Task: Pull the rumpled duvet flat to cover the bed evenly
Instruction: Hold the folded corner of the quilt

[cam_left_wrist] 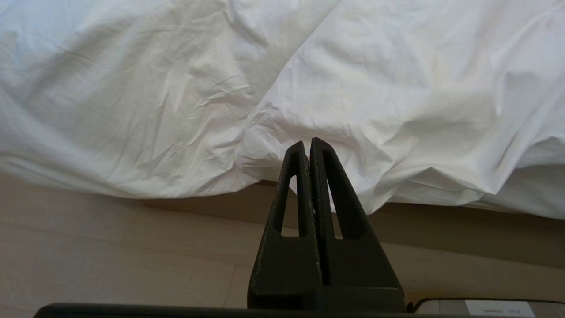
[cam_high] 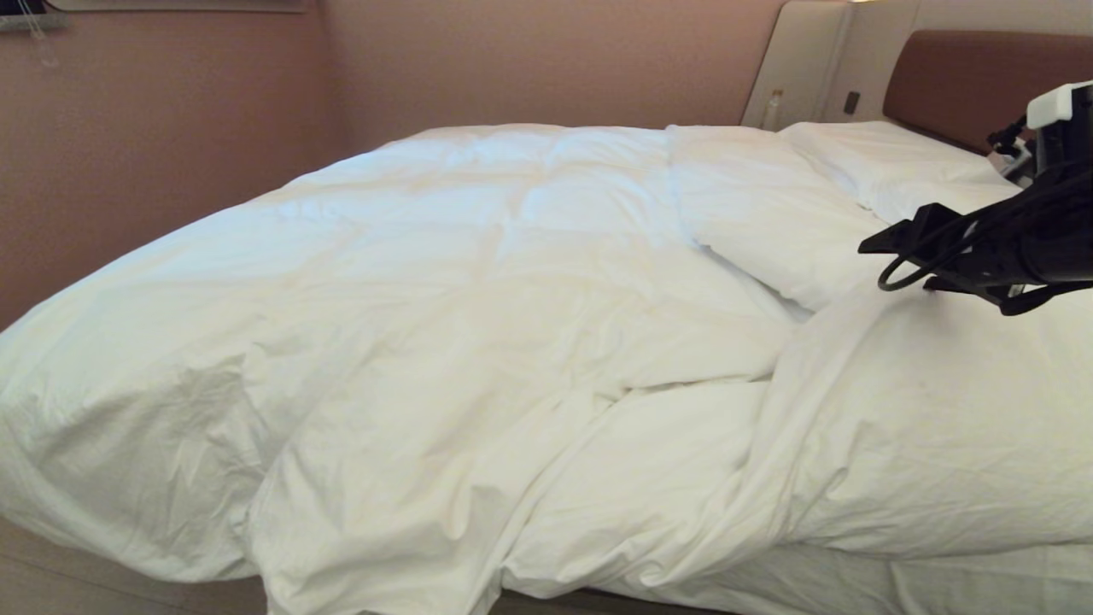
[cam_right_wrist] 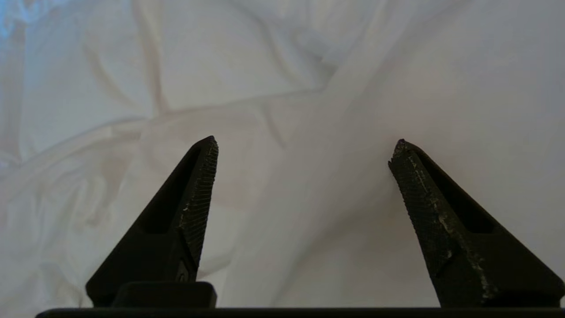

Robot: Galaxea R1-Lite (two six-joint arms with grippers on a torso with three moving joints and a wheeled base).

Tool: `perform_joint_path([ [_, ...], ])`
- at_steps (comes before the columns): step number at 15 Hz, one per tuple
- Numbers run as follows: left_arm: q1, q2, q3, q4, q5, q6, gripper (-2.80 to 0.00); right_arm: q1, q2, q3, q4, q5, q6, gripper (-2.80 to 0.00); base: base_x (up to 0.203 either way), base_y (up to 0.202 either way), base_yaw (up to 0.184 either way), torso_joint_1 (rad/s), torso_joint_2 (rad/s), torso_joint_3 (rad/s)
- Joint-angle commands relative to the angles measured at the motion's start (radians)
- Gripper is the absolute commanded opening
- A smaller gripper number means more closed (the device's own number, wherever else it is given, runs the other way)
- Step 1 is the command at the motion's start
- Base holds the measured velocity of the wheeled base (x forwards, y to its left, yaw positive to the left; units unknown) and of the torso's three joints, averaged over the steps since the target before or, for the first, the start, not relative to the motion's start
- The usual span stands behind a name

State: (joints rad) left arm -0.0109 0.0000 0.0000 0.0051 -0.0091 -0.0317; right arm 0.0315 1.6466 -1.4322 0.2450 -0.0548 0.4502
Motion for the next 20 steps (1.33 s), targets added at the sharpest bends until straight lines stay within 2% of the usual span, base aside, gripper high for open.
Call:
perform_joint_path([
  [1,0.000,0.000,0.000,-0.001,0.000,-0.001,-2.80,0.055,-0.032,0.018,0.004,-0.064,0.002,0.00,0.000,0.000,0.000,0.000,0.00,0.000],
  [3,0.000,0.000,0.000,-0.001,0.000,-0.001,-2.80,0.094,-0.045,0.027,0.012,-0.080,0.004,0.00,0.000,0.000,0.000,0.000,0.00,0.000],
  [6,0.000,0.000,0.000,0.001,0.000,-0.001,-2.80,0.094,-0.062,0.018,0.048,-0.121,0.002,0.00,0.000,0.000,0.000,0.000,0.00,0.000],
  [8,0.000,0.000,0.000,0.001,0.000,-0.001,-2.80,0.096,-0.063,0.017,0.055,-0.239,-0.020,0.00,0.000,0.000,0.000,0.000,0.00,0.000],
  [9,0.000,0.000,0.000,-0.001,0.000,-0.001,-2.80,0.097,-0.063,0.017,0.056,-0.252,-0.027,0.00,0.000,0.000,0.000,0.000,0.00,0.000],
  [11,0.000,0.000,0.000,-0.001,0.000,-0.001,-2.80,0.122,-0.045,0.019,0.053,-0.360,-0.039,0.00,0.000,0.000,0.000,0.000,0.00,0.000],
  [12,0.000,0.000,0.000,0.000,0.000,-0.001,-2.80,0.135,-0.028,0.017,0.052,-0.374,-0.040,0.00,0.000,0.000,0.000,0.000,0.00,0.000],
  [15,0.000,0.000,0.000,0.001,0.000,-0.001,-2.80,0.170,0.043,0.001,0.044,-0.496,-0.032,0.00,0.000,0.000,0.000,0.000,0.00,0.000],
  [16,0.000,0.000,0.000,-0.001,0.000,-0.001,-2.80,0.182,0.063,-0.002,0.036,-0.504,-0.025,0.00,0.000,0.000,0.000,0.000,0.00,0.000],
  [17,0.000,0.000,0.000,-0.001,0.000,-0.001,-2.80,0.194,0.081,-0.007,0.030,-0.510,-0.015,0.00,0.000,0.000,0.000,0.000,0.00,0.000],
  [20,0.000,0.000,0.000,0.001,0.000,-0.001,-2.80,0.246,0.120,-0.034,0.041,-0.617,0.030,0.00,0.000,0.000,0.000,0.000,0.00,0.000],
])
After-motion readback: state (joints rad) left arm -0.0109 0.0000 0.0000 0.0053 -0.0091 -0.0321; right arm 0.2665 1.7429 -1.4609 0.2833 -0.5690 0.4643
